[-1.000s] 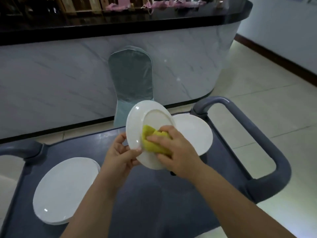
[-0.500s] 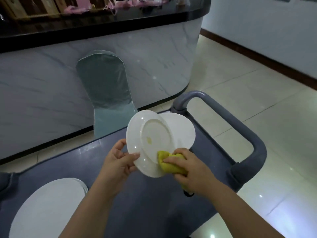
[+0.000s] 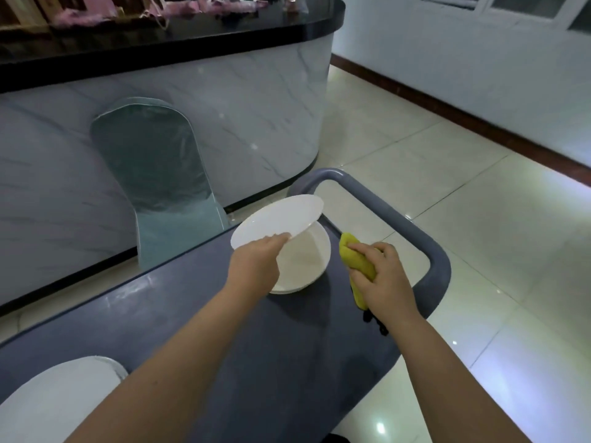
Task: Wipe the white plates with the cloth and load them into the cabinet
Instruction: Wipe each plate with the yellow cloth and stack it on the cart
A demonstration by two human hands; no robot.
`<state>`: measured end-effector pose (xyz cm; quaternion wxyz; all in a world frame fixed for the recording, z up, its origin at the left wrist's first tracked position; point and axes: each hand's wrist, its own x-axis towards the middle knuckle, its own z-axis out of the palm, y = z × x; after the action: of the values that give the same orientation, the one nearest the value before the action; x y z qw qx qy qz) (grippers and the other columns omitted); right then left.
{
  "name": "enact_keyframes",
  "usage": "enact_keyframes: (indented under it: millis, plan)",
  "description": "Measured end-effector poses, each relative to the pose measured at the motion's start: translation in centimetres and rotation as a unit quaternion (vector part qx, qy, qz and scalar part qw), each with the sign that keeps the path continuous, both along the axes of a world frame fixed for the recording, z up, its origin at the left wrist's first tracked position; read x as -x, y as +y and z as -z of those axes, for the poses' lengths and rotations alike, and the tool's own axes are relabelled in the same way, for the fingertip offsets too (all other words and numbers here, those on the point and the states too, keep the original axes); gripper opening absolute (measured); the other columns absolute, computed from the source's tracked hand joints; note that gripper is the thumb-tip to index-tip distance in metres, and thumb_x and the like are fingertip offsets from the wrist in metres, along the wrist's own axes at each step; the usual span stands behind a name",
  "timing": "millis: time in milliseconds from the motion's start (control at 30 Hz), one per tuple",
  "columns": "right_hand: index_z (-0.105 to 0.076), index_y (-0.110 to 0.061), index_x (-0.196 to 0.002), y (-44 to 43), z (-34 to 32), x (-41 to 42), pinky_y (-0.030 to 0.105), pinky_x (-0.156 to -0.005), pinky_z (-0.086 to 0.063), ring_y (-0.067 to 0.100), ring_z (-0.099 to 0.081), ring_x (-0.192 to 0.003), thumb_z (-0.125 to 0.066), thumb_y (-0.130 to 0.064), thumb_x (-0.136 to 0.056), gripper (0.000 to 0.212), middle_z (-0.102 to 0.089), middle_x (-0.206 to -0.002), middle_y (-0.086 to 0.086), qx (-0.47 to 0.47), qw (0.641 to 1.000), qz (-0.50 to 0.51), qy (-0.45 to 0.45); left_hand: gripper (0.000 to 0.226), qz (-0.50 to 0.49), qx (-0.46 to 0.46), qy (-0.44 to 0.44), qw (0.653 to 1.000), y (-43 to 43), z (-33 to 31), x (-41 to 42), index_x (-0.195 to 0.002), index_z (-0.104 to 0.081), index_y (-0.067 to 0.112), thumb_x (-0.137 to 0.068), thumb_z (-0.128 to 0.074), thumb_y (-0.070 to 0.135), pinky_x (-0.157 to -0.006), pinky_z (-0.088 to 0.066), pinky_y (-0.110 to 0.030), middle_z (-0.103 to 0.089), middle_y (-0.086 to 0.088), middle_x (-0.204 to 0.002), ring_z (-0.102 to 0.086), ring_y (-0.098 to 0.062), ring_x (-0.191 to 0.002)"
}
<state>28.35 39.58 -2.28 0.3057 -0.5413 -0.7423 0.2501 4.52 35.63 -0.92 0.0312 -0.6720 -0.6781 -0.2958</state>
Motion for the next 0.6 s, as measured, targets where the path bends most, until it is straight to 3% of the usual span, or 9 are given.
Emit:
enact_keyframes:
  millis: [33, 100, 200, 267, 367, 467, 533, 600]
  plan:
    - [-0.053, -0.046, -0.127, -0.1, 0.0, 0.1, 0.027, -0.086, -0.042, 0.01, -0.048, -0.104, -0.062, -0.028, -0.089, 0.044, -0.037, -0.117, -0.013, 0.006, 1.0, 0.0, -0.002, 0.057, 0.018, 0.003, 0.029, 0.999, 0.0, 0.6, -0.1, -0.111, -0.073, 0.008, -0.062, -0.067, -0.02, -0.064, -0.055, -0.042, -0.074, -0.016, -0.096, -0.071, -0.038, -0.083]
    - [-0.053, -0.045, -0.128, -0.4, 0.0, 0.4, 0.027, -0.087, -0.042, 0.01, -0.047, -0.106, -0.062, -0.028, -0.089, 0.043, -0.036, -0.118, -0.014, 0.014, 1.0, -0.001, -0.001, 0.06, 0.041, 0.088, 0.058, 0.994, 0.0, 1.8, -0.2, -0.127, -0.064, 0.013, -0.073, -0.063, -0.014, -0.079, -0.052, -0.041, -0.068, -0.013, -0.118, -0.065, -0.036, -0.104]
    - [-0.053, -0.045, -0.127, -0.9, 0.0, 0.9, 0.028, -0.086, -0.044, 0.01, -0.048, -0.106, -0.061, -0.031, -0.089, 0.041, -0.037, -0.117, -0.013, 0.015, 1.0, -0.006, 0.008, 0.067, 0.067, 0.285, 0.118, 0.949, 0.3, 3.6, -1.0, -0.148, -0.035, 0.024, -0.088, -0.052, 0.0, -0.1, -0.043, -0.04, -0.043, -0.004, -0.147, -0.043, -0.026, -0.134]
    - [-0.053, -0.046, -0.127, -1.4, 0.1, 1.3, 0.025, -0.085, -0.043, 0.009, -0.048, -0.105, -0.061, -0.033, -0.089, 0.041, -0.038, -0.116, -0.013, 0.014, 1.0, -0.009, 0.013, 0.069, 0.086, 0.32, 0.153, 0.931, 0.0, 4.7, -1.8, -0.151, -0.026, 0.024, -0.091, -0.05, 0.003, -0.103, -0.042, -0.041, -0.033, -0.004, -0.154, -0.034, -0.025, -0.14]
    - [-0.053, -0.045, -0.127, -2.1, 0.2, 1.9, 0.024, -0.087, -0.042, 0.01, -0.049, -0.106, -0.062, -0.033, -0.089, 0.04, -0.039, -0.117, -0.012, 0.02, 1.0, -0.016, 0.013, 0.063, 0.095, 0.291, 0.161, 0.938, -0.8, 5.8, -1.9, -0.152, -0.027, 0.021, -0.094, -0.046, 0.005, -0.11, -0.03, -0.038, -0.029, -0.007, -0.156, -0.029, -0.025, -0.143]
    - [-0.055, -0.044, -0.125, -3.1, 0.0, 3.3, 0.03, -0.09, -0.046, 0.012, -0.05, -0.107, -0.063, -0.032, -0.089, 0.039, -0.04, -0.118, -0.012, 0.031, 0.999, -0.036, 0.015, 0.043, 0.104, 0.246, 0.139, 0.953, -1.9, 5.1, -1.2, -0.139, -0.046, 0.019, -0.097, -0.046, 0.014, -0.106, -0.028, -0.039, -0.05, -0.008, -0.137, -0.044, -0.029, -0.128]
    - [-0.056, -0.043, -0.124, -3.9, -0.2, 5.3, 0.027, -0.09, -0.045, 0.01, -0.049, -0.107, -0.065, -0.028, -0.088, 0.04, -0.041, -0.117, -0.013, 0.024, 0.997, -0.063, 0.022, 0.033, 0.048, 0.173, 0.022, 0.983, -3.7, 4.0, 0.2, -0.129, -0.058, 0.024, -0.097, -0.051, 0.027, -0.092, -0.041, -0.035, -0.063, 0.0, -0.124, -0.056, -0.026, -0.116]
    - [-0.058, -0.041, -0.123, -5.2, -0.5, 8.0, 0.022, -0.088, -0.043, 0.007, -0.047, -0.104, -0.067, -0.024, -0.086, 0.042, -0.04, -0.116, -0.013, 0.016, 0.993, -0.112, 0.029, 0.03, -0.046, 0.096, -0.099, 0.989, -6.5, 3.1, 2.2, -0.121, -0.065, 0.03, -0.092, -0.059, 0.037, -0.076, -0.044, -0.027, -0.07, 0.006, -0.114, -0.064, -0.02, -0.103]
